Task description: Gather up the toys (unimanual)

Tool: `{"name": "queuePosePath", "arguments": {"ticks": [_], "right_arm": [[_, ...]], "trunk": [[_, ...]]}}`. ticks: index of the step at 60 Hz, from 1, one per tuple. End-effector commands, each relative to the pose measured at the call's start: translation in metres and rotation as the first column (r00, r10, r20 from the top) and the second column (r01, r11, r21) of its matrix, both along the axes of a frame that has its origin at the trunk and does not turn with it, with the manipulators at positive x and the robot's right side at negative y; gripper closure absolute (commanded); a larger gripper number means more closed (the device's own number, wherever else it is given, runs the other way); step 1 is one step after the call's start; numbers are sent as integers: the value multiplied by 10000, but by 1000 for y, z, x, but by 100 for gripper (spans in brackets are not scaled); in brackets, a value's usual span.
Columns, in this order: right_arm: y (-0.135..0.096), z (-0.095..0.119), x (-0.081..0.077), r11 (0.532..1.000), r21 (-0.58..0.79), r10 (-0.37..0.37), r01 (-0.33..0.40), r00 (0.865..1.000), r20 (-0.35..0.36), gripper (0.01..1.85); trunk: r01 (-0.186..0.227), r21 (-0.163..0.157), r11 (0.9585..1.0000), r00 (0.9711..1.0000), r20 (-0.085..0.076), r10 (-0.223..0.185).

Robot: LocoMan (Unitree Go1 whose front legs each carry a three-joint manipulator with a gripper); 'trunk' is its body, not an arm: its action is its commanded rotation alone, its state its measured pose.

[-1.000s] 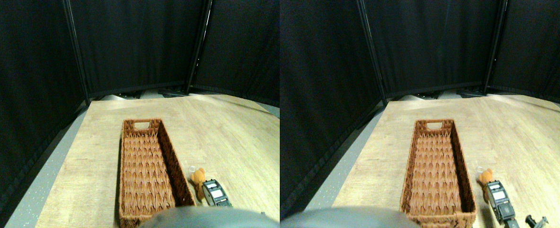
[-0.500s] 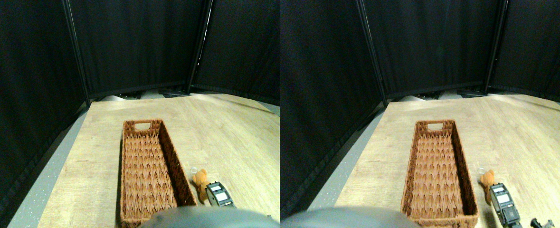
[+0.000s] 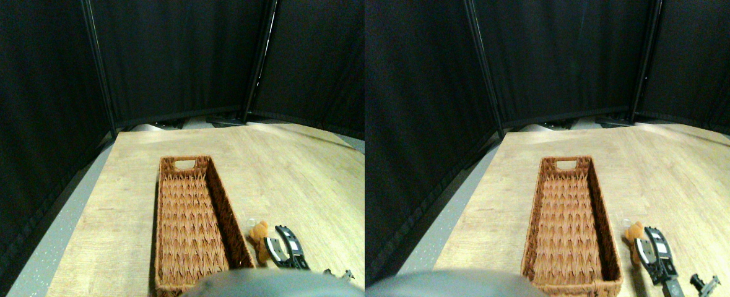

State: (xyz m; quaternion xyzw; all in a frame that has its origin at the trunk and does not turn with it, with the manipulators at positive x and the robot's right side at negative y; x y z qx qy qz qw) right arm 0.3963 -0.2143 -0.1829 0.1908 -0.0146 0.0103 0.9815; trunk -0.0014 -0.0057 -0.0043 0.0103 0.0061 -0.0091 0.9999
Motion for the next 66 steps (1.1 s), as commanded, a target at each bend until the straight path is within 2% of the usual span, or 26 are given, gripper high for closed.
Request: {"name": "queuePosePath", "arguments": {"ticks": [1, 11, 15, 22, 27, 32, 33, 36, 41, 46, 54, 58, 61, 66], "right_arm": [[-2, 4, 4, 9978, 665, -12, 1, 9999, 169, 151], [0, 2, 10, 9835, 1807, 52, -87, 9998, 201, 138], [2, 1, 11, 9682, 2501, -101, 105, 9999, -29, 133], [8, -1, 18, 9462, 3233, 243, -99, 9989, -406, 122], [13, -2, 25, 8826, 4700, 344, 67, 9963, -788, 116], [15, -4, 30, 8609, 5087, 486, 128, 9930, -1073, 114], [16, -5, 32, 8383, 5442, 488, 316, 9899, -1327, 114], [16, -6, 34, 8176, 5738, 476, 475, 9876, -1496, 113], [17, -8, 39, 8038, 5931, 654, 466, 9840, -1659, 111], [12, -13, 45, 7807, 6230, 925, 489, 9769, -1926, 114], [5, -15, 48, 7843, 6169, 896, 656, 9720, -2172, 111], [2, -15, 50, 7690, 6339, 904, 824, 9677, -2355, 108], [0, -15, 51, 7352, 6719, 1066, 892, 9638, -2446, 107], [-3, -13, 51, 7384, 6668, 1084, 1006, 9582, -2646, 104]], "trunk": [[-57, -417, 9991, 9999, -107, 53], [-349, -715, 9968, 9993, -132, 341], [-502, -847, 9951, 9987, -142, 492], [-673, -1015, 9926, 9977, -167, 659], [-785, -1133, 9905, 9969, -197, 767], [-907, -1266, 9878, 9958, -244, 883], [-932, -1298, 9872, 9956, -257, 906], [-986, -1352, 9859, 9950, -298, 954], [-1051, -1435, 9841, 9943, -339, 1012], [-1053, -1471, 9835, 9943, -344, 1013], [-1031, -1459, 9839, 9944, -383, 985], [-1020, -1457, 9841, 9945, -396, 972], [-1004, -1436, 9845, 9946, -403, 955], [-966, -1415, 9852, 9950, -400, 918]]}}
